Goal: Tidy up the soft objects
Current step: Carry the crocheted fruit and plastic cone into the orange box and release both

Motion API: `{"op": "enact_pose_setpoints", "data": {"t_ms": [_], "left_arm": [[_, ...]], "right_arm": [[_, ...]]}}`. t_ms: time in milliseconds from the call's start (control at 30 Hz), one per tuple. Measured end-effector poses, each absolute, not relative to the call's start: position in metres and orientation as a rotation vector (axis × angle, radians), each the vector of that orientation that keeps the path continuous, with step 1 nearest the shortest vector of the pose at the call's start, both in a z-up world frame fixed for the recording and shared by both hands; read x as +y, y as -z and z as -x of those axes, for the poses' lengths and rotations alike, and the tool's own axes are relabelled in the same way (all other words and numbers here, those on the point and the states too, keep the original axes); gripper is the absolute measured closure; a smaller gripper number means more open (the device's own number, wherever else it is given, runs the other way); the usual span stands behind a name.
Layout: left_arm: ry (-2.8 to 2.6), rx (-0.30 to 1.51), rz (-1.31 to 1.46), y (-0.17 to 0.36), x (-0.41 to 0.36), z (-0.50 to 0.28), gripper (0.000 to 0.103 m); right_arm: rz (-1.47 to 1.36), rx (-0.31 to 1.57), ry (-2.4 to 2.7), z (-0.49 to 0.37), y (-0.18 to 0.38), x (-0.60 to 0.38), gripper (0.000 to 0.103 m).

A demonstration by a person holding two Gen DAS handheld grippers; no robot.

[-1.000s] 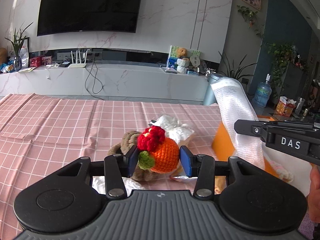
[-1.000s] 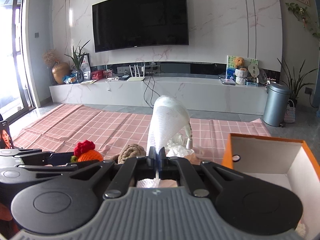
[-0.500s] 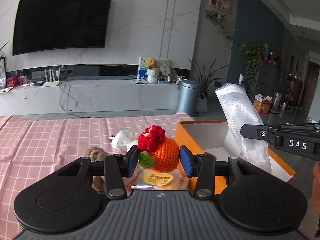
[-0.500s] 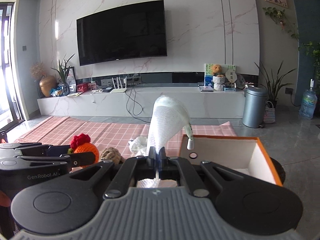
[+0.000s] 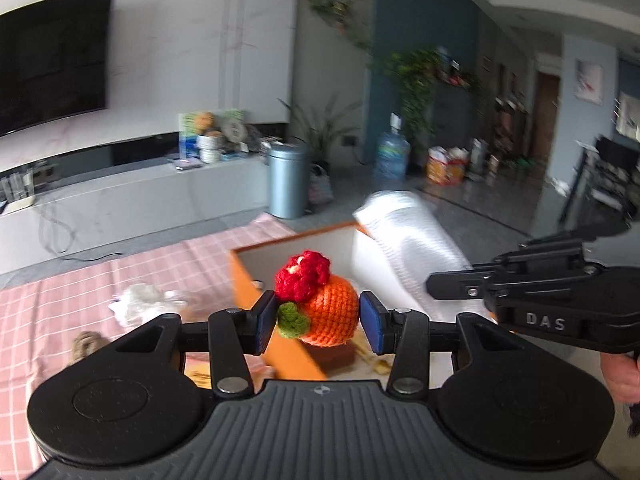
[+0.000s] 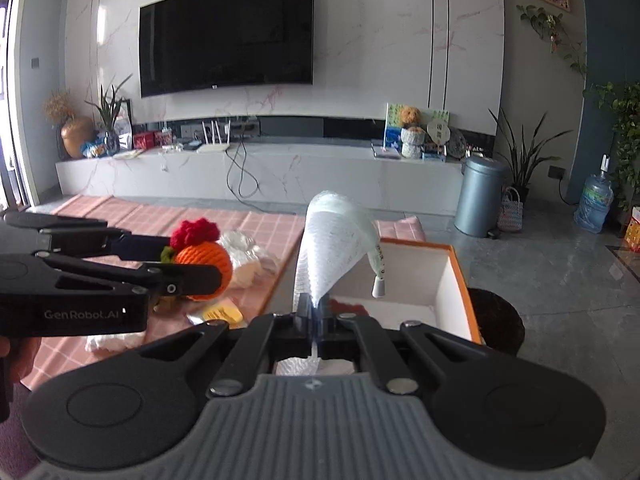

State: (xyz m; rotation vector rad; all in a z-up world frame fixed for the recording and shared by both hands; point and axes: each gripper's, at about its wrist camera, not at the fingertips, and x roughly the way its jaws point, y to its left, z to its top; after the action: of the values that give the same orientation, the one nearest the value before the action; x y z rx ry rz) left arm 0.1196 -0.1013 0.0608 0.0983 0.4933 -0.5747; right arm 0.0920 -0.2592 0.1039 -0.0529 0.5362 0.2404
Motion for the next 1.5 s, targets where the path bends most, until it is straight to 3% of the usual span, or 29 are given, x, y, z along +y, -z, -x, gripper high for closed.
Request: {"op": "enact_pose_setpoints", "data": {"t_ms": [400, 967, 1400, 1500], "left_arm": [[0.725, 0.639, -0.340, -0.030, -0.174, -0.139, 0.052], [0.803, 0.769, -0.607, 0.021, -0.209, -0.155, 0.051], [0.831, 0.914, -0.515, 0.022, -0.212, -0.181, 0.044], [0.821, 0.916, -0.503, 0.024, -0.211, -0.182, 0.037]], "right_arm": [[0.066, 0.774, -0.256, -0.128, -0.071, -0.304, 0.103], [0.135, 1.054, -0.305, -0.180, -0.020, -0.312, 0.103], [0.126, 1.139, -0.295, -0.191, 0.002, -0.314, 0.099], [0.132, 1.135, -0.290, -0.192, 0.002, -0.314, 0.096]]}}
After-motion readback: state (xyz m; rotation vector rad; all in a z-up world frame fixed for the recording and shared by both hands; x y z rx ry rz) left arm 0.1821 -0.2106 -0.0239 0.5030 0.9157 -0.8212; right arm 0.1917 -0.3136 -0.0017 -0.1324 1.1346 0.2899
